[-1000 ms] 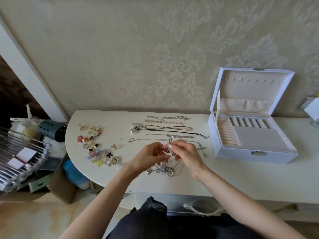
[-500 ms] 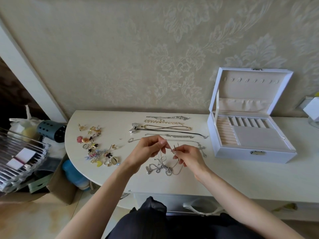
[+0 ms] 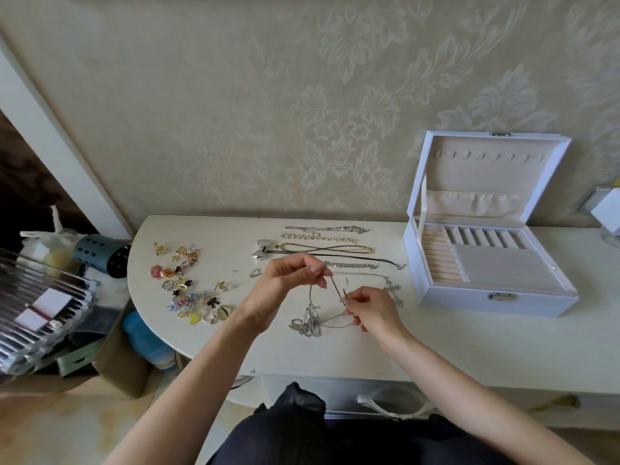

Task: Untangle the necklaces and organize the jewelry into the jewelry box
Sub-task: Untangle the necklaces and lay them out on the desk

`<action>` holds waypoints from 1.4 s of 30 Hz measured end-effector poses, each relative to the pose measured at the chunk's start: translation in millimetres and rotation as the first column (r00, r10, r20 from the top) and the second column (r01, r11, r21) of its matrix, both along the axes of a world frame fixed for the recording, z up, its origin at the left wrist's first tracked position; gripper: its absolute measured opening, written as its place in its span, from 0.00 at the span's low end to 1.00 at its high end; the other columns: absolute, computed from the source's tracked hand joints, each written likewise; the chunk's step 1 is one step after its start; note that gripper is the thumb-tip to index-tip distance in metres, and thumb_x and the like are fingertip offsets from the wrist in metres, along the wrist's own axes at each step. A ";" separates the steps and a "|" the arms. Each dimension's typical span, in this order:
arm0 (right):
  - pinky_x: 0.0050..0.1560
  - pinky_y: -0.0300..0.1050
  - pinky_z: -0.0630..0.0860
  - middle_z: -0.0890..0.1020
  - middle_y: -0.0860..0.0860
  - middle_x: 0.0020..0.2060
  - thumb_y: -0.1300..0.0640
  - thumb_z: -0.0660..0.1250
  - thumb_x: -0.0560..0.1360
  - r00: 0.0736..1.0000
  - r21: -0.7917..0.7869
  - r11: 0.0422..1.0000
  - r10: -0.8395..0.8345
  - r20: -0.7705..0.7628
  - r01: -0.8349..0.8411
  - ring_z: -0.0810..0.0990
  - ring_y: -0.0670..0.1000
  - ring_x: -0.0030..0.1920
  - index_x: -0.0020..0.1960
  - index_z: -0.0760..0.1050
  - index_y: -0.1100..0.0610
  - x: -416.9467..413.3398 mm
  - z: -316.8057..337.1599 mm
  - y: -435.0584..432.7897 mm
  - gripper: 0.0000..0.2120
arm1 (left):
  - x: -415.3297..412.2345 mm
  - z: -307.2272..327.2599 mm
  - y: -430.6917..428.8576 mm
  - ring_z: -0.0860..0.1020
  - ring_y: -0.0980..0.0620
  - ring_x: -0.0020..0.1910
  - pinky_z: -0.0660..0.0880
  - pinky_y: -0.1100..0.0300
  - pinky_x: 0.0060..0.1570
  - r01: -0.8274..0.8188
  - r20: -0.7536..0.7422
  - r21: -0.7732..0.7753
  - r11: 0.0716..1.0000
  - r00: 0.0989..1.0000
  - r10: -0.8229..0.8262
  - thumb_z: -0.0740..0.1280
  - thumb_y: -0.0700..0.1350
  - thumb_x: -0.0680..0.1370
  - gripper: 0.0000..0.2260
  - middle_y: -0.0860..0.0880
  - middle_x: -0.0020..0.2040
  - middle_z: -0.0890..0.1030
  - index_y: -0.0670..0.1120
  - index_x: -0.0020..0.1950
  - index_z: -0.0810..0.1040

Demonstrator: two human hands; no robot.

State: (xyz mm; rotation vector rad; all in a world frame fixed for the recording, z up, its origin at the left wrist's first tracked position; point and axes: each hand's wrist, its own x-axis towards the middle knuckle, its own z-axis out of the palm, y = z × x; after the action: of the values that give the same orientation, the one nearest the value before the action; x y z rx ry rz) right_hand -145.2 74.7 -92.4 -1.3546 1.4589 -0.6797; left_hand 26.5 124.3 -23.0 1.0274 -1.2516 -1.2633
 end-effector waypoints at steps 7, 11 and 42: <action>0.22 0.34 0.66 0.82 0.53 0.33 0.63 0.65 0.74 1.000 0.025 0.999 -0.022 -0.019 0.022 0.75 0.47 0.26 0.45 0.79 0.60 -0.6 -2.9 -2.1 0.04 | 3.1 8.0 -1.6 0.75 0.53 0.34 0.73 0.64 0.39 -0.016 -0.009 0.013 1.000 1.000 0.017 0.65 0.44 0.74 0.06 0.49 0.33 0.78 0.46 0.38 0.80; 0.23 0.36 0.68 0.80 0.52 0.31 0.64 0.67 0.74 0.994 0.040 0.996 -0.077 0.077 0.074 0.73 0.47 0.24 0.41 0.78 0.59 -3.5 -2.1 -4.0 0.04 | 2.9 0.9 -5.2 0.67 0.55 0.29 0.64 0.67 0.30 -0.096 0.041 0.049 0.994 0.995 0.094 0.65 0.41 0.77 0.06 0.51 0.30 0.74 0.43 0.41 0.79; 0.44 0.46 0.76 0.83 0.52 0.41 0.55 0.65 0.74 0.803 -0.245 0.969 -0.129 -0.581 -0.022 0.80 0.56 0.47 0.42 0.76 0.57 -19.5 -13.0 -50.0 0.06 | 67.6 -79.1 -46.2 0.76 0.47 0.48 0.62 0.59 0.36 -0.532 0.917 -0.231 0.814 0.160 0.365 0.69 0.40 0.74 0.03 0.50 0.46 0.80 0.46 0.43 0.80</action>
State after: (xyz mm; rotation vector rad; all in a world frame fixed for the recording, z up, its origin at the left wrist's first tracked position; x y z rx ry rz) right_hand -164.6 24.7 -105.4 -1.8334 1.9638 -0.4924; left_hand 94.1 78.1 -102.1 2.2714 -1.4654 -0.1024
